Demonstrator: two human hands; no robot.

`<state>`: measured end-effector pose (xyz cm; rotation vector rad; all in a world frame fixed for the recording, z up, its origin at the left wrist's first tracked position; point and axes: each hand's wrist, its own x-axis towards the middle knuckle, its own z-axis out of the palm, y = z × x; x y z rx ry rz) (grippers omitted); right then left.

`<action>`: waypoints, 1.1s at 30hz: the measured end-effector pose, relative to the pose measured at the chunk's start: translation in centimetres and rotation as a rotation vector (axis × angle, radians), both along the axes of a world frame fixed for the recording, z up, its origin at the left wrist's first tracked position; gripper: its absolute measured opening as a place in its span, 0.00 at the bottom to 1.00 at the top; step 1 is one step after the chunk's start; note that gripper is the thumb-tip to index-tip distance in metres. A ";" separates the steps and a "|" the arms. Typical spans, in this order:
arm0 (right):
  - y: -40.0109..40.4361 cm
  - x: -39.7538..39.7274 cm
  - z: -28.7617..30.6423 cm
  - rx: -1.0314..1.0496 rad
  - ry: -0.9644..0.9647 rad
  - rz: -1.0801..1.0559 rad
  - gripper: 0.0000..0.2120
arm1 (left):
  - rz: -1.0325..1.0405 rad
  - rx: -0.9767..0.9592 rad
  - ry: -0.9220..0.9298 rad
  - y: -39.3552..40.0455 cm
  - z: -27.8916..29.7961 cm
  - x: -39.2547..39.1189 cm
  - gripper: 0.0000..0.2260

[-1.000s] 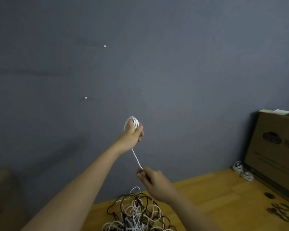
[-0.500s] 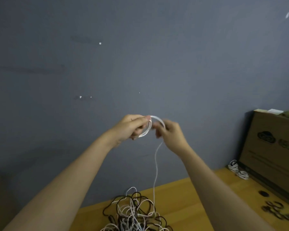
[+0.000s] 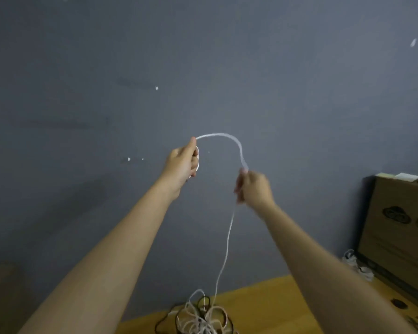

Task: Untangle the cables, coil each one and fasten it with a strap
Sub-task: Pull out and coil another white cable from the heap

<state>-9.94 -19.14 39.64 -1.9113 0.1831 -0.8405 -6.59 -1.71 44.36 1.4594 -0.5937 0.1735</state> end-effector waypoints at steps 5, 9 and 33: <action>1.2 -0.4 10.4 0.243 -0.470 0.144 0.17 | -0.048 -0.062 -0.012 0.1 2.4 0.8 0.18; 0.0 0.5 4.6 0.185 -0.229 0.168 0.18 | -0.257 -0.107 0.068 1.2 -0.8 -0.2 0.19; 3.4 -7.8 -14.4 -0.666 0.034 0.256 0.10 | -0.277 0.502 0.023 0.7 -21.3 -2.9 0.20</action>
